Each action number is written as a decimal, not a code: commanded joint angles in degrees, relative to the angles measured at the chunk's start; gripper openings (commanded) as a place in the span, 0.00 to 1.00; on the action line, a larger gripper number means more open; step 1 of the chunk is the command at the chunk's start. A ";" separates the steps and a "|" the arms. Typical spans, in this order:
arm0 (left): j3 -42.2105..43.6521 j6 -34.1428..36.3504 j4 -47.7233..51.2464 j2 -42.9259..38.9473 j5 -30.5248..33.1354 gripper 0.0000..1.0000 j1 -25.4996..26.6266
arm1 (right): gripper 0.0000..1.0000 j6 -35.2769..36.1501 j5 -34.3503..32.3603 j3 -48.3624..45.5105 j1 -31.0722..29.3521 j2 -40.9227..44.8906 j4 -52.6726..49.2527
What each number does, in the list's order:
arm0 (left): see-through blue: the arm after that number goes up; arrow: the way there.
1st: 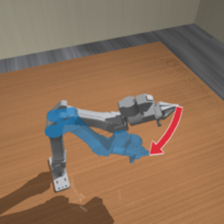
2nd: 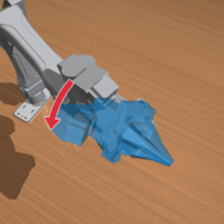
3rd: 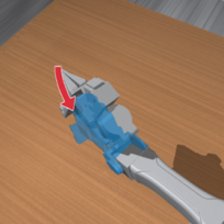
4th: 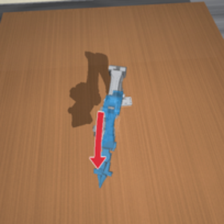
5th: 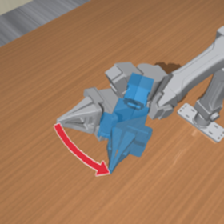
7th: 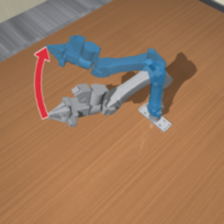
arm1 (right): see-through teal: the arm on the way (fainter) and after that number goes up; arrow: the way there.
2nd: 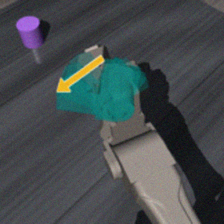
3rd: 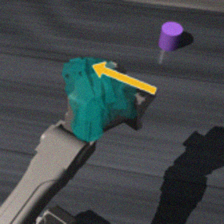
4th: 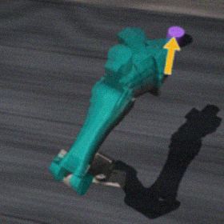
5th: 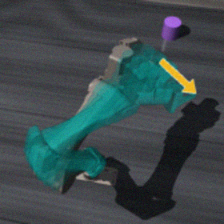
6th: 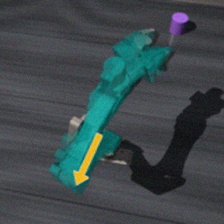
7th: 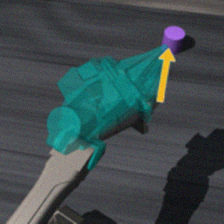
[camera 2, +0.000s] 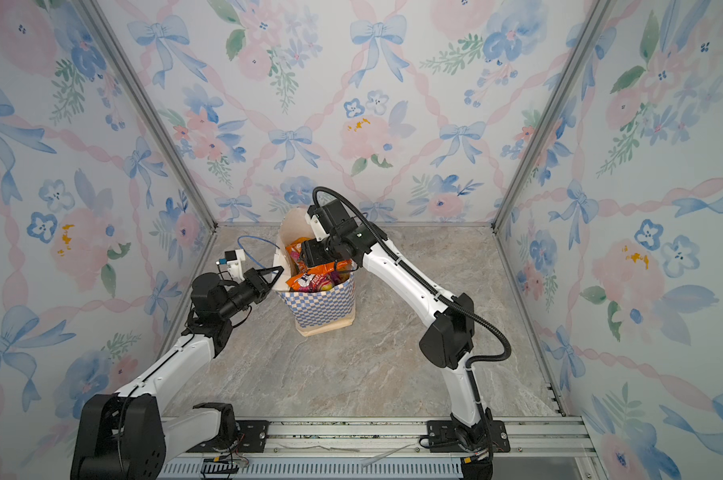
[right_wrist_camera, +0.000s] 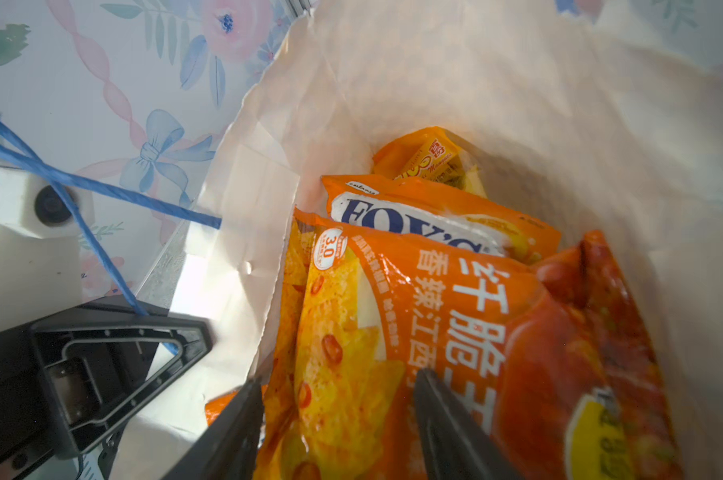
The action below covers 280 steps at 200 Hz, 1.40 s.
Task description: Place the snacks into the paper bag
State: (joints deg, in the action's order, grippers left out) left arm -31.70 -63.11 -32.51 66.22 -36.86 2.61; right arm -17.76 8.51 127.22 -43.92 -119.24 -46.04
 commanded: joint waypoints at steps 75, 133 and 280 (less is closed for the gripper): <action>-2.26 0.09 -0.71 -1.27 -1.57 0.02 0.38 | 0.65 3.23 6.71 -1.08 -0.65 8.59 1.21; -3.95 0.53 -0.71 -4.24 -1.21 0.19 0.64 | 0.68 4.50 5.38 -6.43 0.12 14.83 3.50; -9.99 12.54 17.80 -19.33 3.77 0.37 -3.20 | 0.73 13.98 -4.94 -26.64 9.35 40.93 -1.34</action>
State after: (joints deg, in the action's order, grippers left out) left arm -37.85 -58.13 -22.59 51.00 -35.97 0.49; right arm -7.64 8.49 105.41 -37.43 -85.52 -44.31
